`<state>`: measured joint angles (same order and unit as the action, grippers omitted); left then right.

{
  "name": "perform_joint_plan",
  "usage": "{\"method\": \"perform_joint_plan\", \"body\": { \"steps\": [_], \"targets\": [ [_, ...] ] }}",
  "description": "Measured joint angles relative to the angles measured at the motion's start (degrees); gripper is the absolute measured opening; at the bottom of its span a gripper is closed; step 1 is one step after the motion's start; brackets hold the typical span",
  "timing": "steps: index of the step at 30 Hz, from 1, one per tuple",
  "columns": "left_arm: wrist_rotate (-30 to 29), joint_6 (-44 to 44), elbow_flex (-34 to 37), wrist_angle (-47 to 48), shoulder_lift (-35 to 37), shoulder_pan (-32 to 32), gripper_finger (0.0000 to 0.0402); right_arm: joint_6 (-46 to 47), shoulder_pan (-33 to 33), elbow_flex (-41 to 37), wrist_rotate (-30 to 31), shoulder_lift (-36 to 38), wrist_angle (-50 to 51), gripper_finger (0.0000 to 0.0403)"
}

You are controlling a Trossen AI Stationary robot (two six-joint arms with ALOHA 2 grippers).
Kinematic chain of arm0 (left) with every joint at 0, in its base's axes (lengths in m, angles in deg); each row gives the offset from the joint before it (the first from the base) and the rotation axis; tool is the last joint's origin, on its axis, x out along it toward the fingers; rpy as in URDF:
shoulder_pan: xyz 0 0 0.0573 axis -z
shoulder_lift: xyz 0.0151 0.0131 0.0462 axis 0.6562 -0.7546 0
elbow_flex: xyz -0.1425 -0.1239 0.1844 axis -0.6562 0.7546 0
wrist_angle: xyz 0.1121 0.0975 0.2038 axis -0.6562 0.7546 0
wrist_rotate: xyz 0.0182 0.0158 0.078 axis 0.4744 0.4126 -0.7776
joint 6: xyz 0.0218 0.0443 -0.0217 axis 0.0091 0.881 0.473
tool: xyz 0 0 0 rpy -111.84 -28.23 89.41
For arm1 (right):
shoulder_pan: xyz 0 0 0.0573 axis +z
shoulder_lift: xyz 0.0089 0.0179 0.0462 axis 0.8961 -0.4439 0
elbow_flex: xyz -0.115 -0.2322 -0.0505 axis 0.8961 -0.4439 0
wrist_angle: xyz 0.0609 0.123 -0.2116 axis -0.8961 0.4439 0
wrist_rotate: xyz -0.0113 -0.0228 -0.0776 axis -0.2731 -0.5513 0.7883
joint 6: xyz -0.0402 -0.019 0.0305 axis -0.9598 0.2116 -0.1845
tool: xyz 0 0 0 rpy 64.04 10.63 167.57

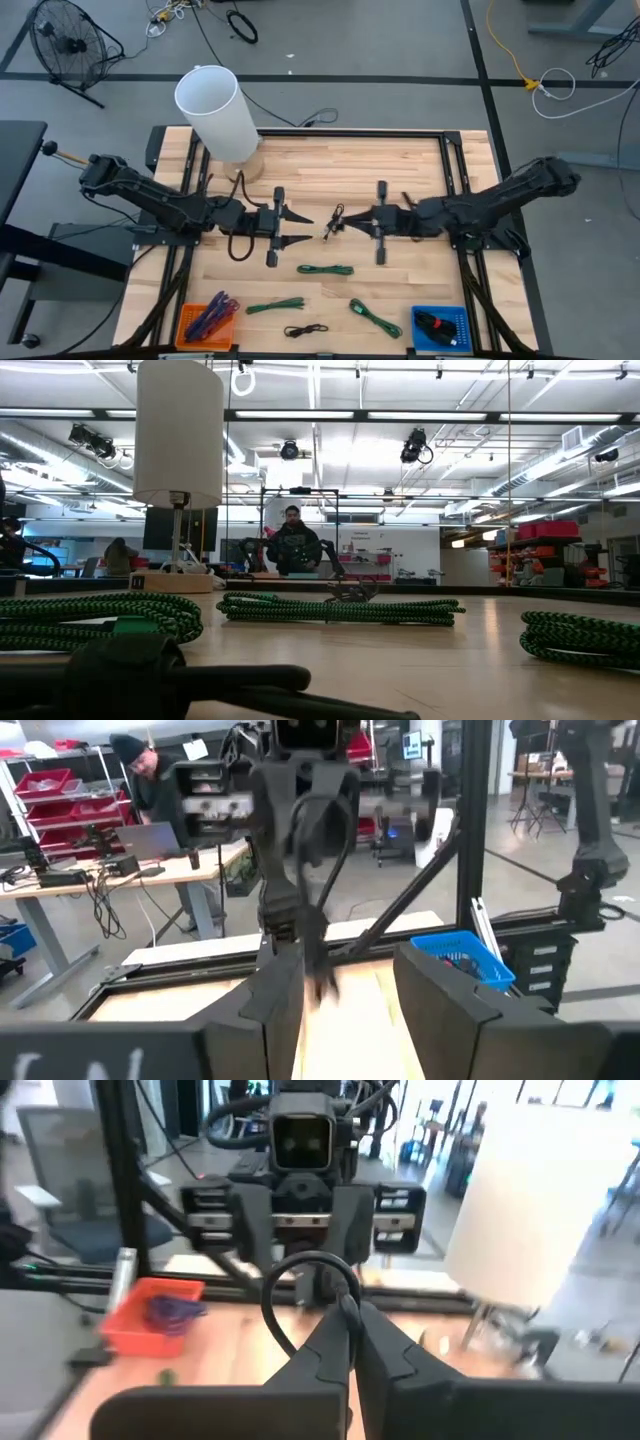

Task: Pick & Place USB Port
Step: Put the black charger cable into the blue bin

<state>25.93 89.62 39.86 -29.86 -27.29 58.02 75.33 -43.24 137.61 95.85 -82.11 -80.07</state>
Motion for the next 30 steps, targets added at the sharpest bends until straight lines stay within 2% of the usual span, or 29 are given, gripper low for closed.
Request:
{"method": "perform_joint_plan", "body": {
  "steps": [7,11,14,17,22,25,28,30],
  "targets": [
    [-0.15,-0.28,0.0,4.61,1.15,0.89,0.0162,18.97,11.32,2.54,6.6,11.37,20.34,0.0001],
    [-0.12,-0.59,0.0,6.06,1.26,0.94,0.0163,32.33,19.51,7.44,7.2,14.4,34.13,0.0],
    [-0.15,-0.67,0.0,6.34,1.24,0.92,0.0163,42.2,24.89,11.44,3.68,14.16,44.32,0.0],
    [-0.15,-0.68,0.0,6.37,1.24,0.92,0.0163,51.6,28.95,13.18,-2.71,12.37,51.62,0.0],
    [-0.15,-0.71,0.0,6.37,1.24,0.87,0.0163,75.09,32.04,13.24,-9.64,7.54,63.15,0.0],
    [-0.15,-0.72,0.0,6.39,1.24,0.85,0.0163,89.17,33.16,13.16,-16.94,2.71,70.95,0.0],
    [-0.15,-0.72,0.0,6.43,1.24,0.85,0.0163,94.05,33.91,13.16,-23.37,-1.95,72.37,0.0],
    [-0.15,-0.71,0.0,6.48,1.24,0.82,0.0163,94.16,34.2,13.18,-24.64,-4.8,70.71,0.0]
  ]
}}
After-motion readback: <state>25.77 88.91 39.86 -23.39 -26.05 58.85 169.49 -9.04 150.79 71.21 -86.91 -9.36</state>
